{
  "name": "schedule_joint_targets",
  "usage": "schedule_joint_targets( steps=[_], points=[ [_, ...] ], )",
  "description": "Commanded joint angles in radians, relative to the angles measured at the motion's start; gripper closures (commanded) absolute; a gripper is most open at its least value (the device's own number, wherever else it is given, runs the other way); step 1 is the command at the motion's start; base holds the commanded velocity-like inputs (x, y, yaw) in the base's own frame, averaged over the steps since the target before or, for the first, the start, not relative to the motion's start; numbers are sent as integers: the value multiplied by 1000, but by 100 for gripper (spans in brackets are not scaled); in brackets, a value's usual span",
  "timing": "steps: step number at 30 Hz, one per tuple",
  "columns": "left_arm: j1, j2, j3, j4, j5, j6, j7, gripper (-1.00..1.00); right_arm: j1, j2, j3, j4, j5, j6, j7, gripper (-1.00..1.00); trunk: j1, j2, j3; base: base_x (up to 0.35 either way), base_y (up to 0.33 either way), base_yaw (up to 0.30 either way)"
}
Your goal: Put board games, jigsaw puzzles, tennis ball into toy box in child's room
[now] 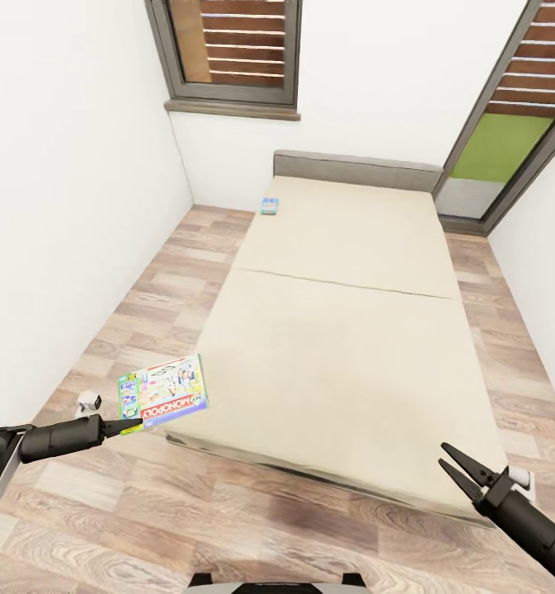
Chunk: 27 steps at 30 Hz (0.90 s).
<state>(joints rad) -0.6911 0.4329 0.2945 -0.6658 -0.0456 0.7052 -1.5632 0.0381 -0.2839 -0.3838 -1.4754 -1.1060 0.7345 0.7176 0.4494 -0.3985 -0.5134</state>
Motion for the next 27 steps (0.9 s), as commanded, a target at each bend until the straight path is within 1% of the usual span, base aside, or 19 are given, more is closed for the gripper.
schedule_joint_targets(
  steps=[1,2,6,11,12,15,17,20,25,27],
  points=[
    [-1,0,2,0,-5,8,-8,100,0,0,-1,-1,1,6,-1,-100,1,-2,0,0,0,155],
    [-1,0,2,0,-5,8,-8,100,0,0,-1,0,8,6,-1,-100,1,-2,1,0,0,109],
    [-1,-1,-2,0,-6,8,-8,100,0,0,-1,1,18,6,-2,-100,1,-2,3,0,0,54],
    [-1,-1,-31,2,-8,8,-8,100,0,1,0,1,23,5,-4,-100,1,-2,4,0,0,10],
    [5,-7,-29,8,-2,4,0,100,-6,7,-6,7,29,0,-9,-100,1,-2,4,0,0,0],
    [23,-24,-28,25,13,-5,-6,100,-22,24,-23,24,46,-18,-26,-100,1,-2,4,0,0,0],
    [26,-35,-24,31,23,11,-8,100,-11,34,-11,34,55,-11,-30,-100,1,-2,4,0,0,0],
    [25,-48,-20,33,34,35,-8,100,2,34,-7,17,39,-11,-47,-100,1,-2,4,0,0,0],
    [25,-49,-18,34,37,75,-8,100,7,34,-5,3,10,-13,-73,-100,1,-2,4,0,0,0],
    [25,-49,-17,34,38,88,-8,100,7,34,-4,2,7,-13,-76,-100,1,-2,4,0,0,0]
  ],
)
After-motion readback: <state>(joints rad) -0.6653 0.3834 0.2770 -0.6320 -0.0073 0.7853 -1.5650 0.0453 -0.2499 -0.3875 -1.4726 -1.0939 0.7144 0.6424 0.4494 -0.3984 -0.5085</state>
